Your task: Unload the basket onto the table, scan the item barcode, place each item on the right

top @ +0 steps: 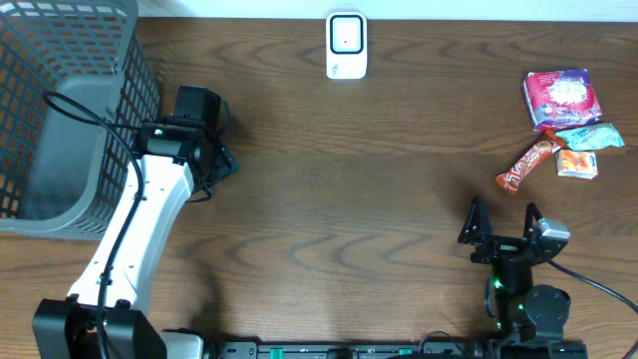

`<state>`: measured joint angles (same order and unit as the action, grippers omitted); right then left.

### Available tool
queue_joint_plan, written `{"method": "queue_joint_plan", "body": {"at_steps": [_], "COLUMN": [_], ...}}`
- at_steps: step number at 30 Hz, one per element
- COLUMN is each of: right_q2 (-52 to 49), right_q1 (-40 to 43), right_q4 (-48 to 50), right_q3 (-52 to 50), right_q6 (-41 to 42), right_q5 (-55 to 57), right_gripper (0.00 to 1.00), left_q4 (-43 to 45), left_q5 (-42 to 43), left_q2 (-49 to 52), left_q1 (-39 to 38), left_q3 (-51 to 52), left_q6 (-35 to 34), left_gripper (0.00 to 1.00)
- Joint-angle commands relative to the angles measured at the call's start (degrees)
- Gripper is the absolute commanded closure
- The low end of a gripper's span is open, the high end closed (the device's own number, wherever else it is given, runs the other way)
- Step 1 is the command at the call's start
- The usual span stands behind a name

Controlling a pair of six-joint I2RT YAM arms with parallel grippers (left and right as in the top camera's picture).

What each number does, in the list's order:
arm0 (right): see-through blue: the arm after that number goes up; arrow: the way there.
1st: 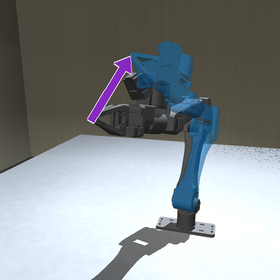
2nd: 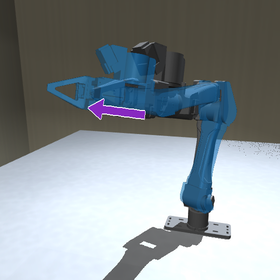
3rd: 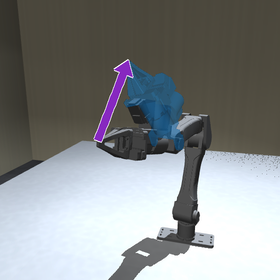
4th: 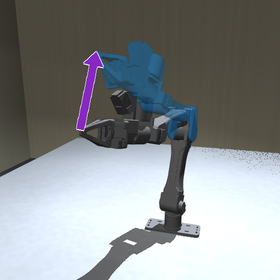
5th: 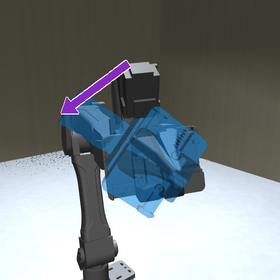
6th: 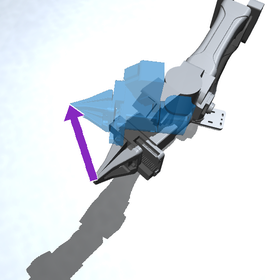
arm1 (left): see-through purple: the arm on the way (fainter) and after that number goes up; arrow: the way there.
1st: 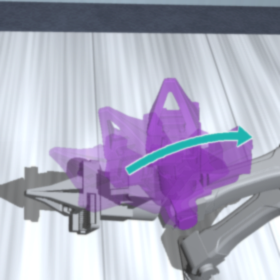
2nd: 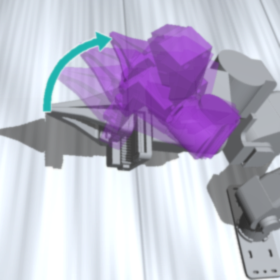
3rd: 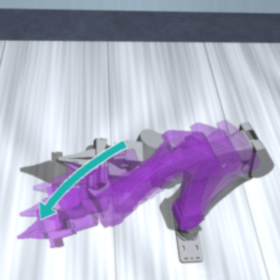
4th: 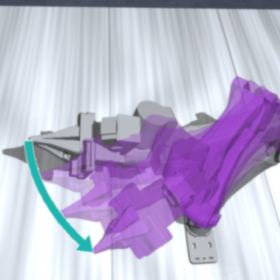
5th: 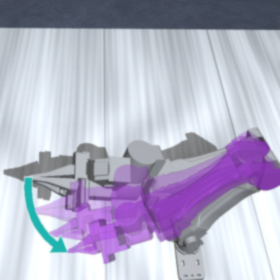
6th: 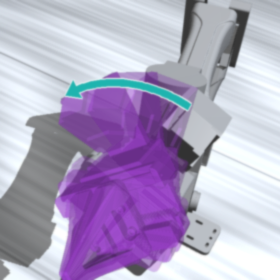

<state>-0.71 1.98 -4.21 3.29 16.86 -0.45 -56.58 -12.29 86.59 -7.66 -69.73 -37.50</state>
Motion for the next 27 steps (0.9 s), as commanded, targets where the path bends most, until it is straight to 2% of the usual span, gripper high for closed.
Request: {"method": "queue_joint_plan", "body": {"at_steps": [1, 27], "right_q2": [0.4, 0.4], "right_q1": [-0.6, -0.6], "right_q4": [2.9, -0.1], "right_q3": [-2.6, -3.0], "right_q6": [-1.0, -2.9], "right_q5": [-0.4, 0.7], "right_gripper": [0.01, 0.01], "left_q4": [-0.2, -0.2], "left_q5": [-0.3, -0.3], "left_q2": [-0.1, -0.1], "left_q1": [0.0, 0.0], "left_q3": [0.2, 0.2], "left_q6": [-0.1, -0.1], "left_gripper": [0.02, 0.02]}}
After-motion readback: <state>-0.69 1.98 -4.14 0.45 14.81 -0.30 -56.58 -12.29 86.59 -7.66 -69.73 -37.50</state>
